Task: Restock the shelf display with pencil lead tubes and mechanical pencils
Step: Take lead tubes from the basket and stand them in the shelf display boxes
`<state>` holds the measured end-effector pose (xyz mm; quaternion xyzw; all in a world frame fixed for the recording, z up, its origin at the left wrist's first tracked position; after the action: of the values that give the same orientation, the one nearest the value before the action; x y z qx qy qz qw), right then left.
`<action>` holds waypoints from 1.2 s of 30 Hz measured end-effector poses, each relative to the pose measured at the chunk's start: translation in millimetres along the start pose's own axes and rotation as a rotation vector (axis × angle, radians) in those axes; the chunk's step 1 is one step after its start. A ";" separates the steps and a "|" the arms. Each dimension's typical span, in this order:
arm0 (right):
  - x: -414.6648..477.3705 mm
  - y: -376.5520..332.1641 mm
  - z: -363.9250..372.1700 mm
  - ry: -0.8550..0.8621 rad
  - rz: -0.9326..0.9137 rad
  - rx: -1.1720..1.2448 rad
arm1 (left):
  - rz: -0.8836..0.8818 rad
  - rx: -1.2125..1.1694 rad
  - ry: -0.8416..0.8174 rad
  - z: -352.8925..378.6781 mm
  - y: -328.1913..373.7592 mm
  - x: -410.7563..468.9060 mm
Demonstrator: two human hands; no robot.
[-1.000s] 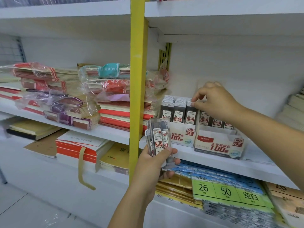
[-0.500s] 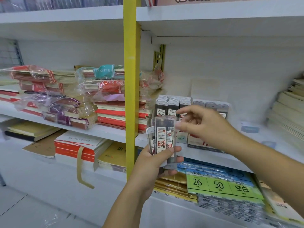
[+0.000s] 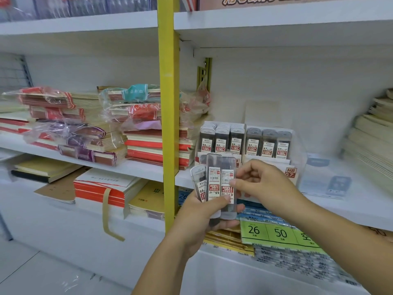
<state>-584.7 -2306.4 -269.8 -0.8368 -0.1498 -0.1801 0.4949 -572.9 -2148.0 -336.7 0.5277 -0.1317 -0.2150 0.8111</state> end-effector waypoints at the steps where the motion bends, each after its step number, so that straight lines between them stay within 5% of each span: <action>1: -0.3 1.1 -1.6 0.016 0.018 0.020 | 0.000 -0.004 0.004 -0.9 -0.7 0.0; 5: -2.2 1.2 -15.5 0.017 0.083 0.123 | 0.009 0.004 0.083 -8.0 -2.3 1.9; 11: -13.1 3.1 -18.6 -0.250 0.133 0.050 | 0.073 0.065 0.172 -7.2 3.3 0.5; 23: -3.0 5.6 -40.9 -0.061 0.168 0.480 | 0.064 0.065 0.276 -9.1 2.7 0.9; 30: 33.8 -33.5 -93.0 0.315 -0.239 -0.161 | 0.055 0.046 0.271 -6.1 4.9 7.1; 36: 79.1 -34.8 -98.9 0.143 -0.346 -0.616 | 0.064 0.019 0.284 -7.9 4.0 15.8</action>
<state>-544.3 -2371.8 -163.2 -0.8943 -0.1929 -0.3559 0.1909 -554.8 -2148.0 -336.5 0.5559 -0.0343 -0.1111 0.8231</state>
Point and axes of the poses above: each hand's wrist, its own x-axis towards the middle knuckle, its own z-axis out of the palm, y = z × x, the point moved 2 cm from there along x, towards the middle knuckle, and after that the axes turned 8 degrees about -z, right-handed, at the moved point
